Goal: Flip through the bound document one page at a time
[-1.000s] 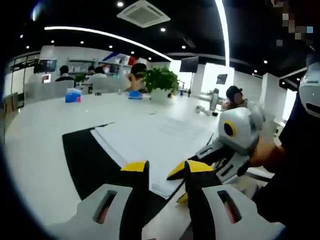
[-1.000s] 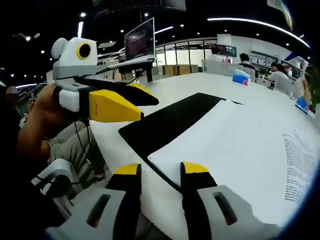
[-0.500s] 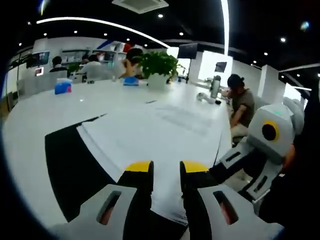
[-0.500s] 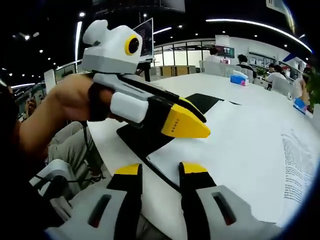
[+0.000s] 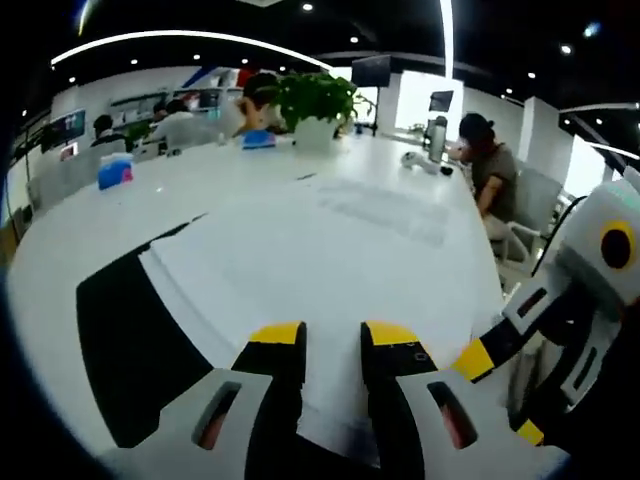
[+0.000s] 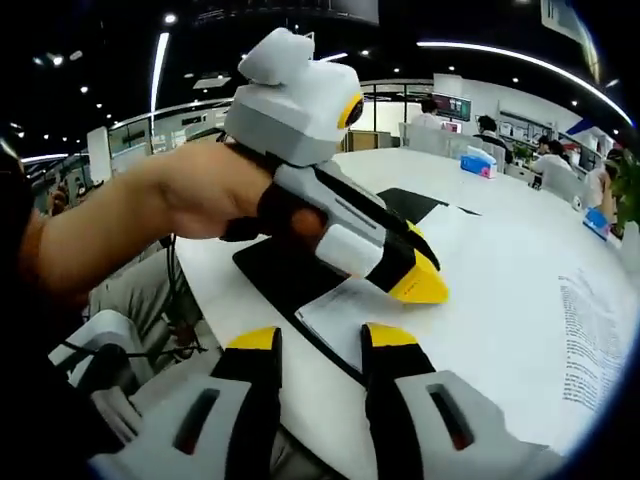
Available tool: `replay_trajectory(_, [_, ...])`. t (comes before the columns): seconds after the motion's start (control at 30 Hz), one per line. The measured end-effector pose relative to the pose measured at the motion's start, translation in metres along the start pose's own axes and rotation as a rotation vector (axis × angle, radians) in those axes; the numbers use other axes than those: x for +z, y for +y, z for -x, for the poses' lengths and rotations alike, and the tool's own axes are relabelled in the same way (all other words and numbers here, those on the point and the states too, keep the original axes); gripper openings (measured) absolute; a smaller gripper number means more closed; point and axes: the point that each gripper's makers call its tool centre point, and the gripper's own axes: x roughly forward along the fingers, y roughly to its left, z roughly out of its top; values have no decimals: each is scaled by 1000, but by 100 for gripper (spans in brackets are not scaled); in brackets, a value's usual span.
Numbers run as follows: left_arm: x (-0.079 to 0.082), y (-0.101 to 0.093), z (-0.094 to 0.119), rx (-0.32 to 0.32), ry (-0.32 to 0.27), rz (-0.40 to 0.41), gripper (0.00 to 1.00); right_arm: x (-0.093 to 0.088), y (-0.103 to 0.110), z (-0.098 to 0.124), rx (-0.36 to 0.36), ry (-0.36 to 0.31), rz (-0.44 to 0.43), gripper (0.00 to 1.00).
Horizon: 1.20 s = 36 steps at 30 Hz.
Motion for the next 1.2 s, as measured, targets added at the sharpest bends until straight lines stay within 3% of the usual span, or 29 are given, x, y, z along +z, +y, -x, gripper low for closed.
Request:
replay_trajectory(0.1, [1, 1, 1, 3, -5, -25, 24, 0, 0, 0, 2, -5, -2, 32])
replay_trajectory(0.13, [0, 1, 1, 7, -1, -85, 24, 0, 0, 0, 1, -6, -2, 32])
replay_trajectory(0.23, [0, 1, 2, 9, -17, -51, 24, 0, 0, -1, -6, -6, 3, 32])
replay_trajectory(0.4, [-1, -3, 3, -6, -50, -57, 24, 0, -1, 0, 9, -17, -7, 33])
replay_trajectory(0.53, [1, -13, 2, 1, -43, -72, 24, 1, -1, -1, 16, -16, 0, 32])
replay_trajectory(0.77, [-1, -3, 3, -3, -55, -81, 24, 1, 8, 0, 49, -26, 8, 43])
replay_trajectory(0.87, [0, 0, 2, -3, -56, -83, 24, 1, 7, 2, 69, -46, 6, 43])
replay_trajectory(0.93, [0, 1, 2, -2, -48, -81, 23, 4, 5, 7, 70, -72, -2, 42])
replay_trajectory(0.97, [0, 1, 2, -2, -45, -83, 23, 13, 4, 13, 73, -125, 4, 42])
replay_trajectory(1.03, [-1, 2, 2, -3, -45, -85, 23, 20, 2, 22, 96, -171, -3, 42])
replay_trajectory(1.13, [-1, 3, 3, -5, -57, -91, 23, 19, -6, 37, 115, -186, 2, 40])
replay_trajectory(1.2, [-1, 4, 4, -7, -58, -91, 23, 16, -17, 50, 114, -194, 22, 29])
